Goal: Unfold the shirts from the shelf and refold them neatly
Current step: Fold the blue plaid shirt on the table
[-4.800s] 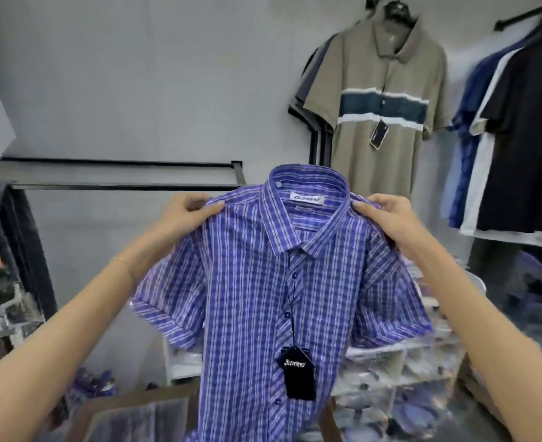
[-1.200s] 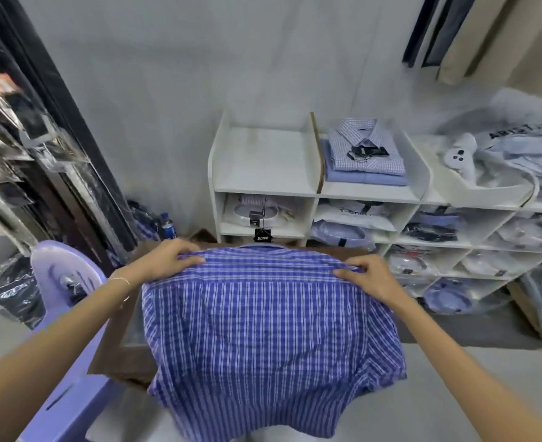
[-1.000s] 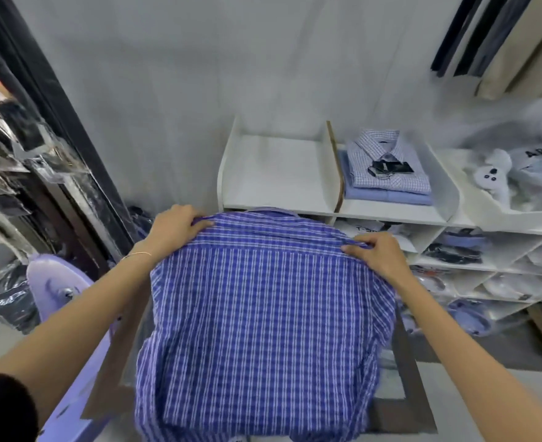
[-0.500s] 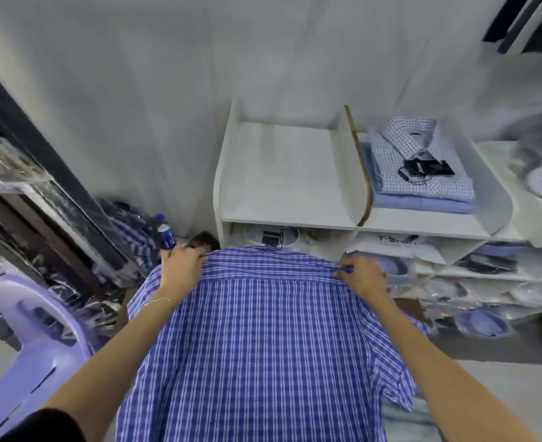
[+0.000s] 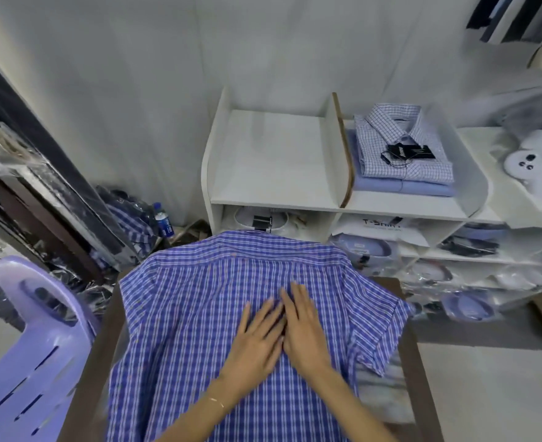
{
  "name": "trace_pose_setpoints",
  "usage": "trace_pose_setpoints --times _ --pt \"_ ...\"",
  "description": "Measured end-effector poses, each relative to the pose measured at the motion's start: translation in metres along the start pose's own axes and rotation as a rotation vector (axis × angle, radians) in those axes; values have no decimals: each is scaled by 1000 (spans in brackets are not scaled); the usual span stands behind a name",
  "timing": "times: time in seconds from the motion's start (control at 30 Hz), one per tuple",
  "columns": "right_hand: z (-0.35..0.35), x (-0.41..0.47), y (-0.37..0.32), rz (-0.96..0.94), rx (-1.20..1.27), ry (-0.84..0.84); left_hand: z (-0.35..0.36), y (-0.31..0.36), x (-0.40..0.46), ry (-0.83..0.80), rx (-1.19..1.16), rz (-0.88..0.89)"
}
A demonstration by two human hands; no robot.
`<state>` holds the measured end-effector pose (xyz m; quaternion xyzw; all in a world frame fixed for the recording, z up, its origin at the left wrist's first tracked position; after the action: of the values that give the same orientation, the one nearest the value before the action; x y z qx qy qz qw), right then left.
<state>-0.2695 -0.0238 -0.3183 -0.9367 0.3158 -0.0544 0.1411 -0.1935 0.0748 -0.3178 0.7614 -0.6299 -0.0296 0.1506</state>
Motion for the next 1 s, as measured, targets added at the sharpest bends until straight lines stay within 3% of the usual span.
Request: trace_pose_setpoints --times 0.17,0.53,0.87,1.0 --pt "-2 -57 32 162 -23 24 20 33 -28 -133 60 -50" --pt "-14 -80 70 60 53 -36 20 54 -31 -203 25 -83" --pt "-16 -84 75 63 81 -66 -16 -28 -118 -50 -74 -506" --pt "-17 -83 73 57 90 -68 -28 -53 -147 -34 -43 -525"
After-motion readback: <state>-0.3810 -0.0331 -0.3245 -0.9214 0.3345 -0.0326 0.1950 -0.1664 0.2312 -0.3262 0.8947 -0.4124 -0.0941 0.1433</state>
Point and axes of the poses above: each hand's wrist, its own x-axis towards the middle knuckle, its own z-axis out of the palm, y = z × x, the point moved 3 cm from there along x, towards the middle knuckle, and after that the axes turned 4 degrees about -y, right-handed, at the moved point
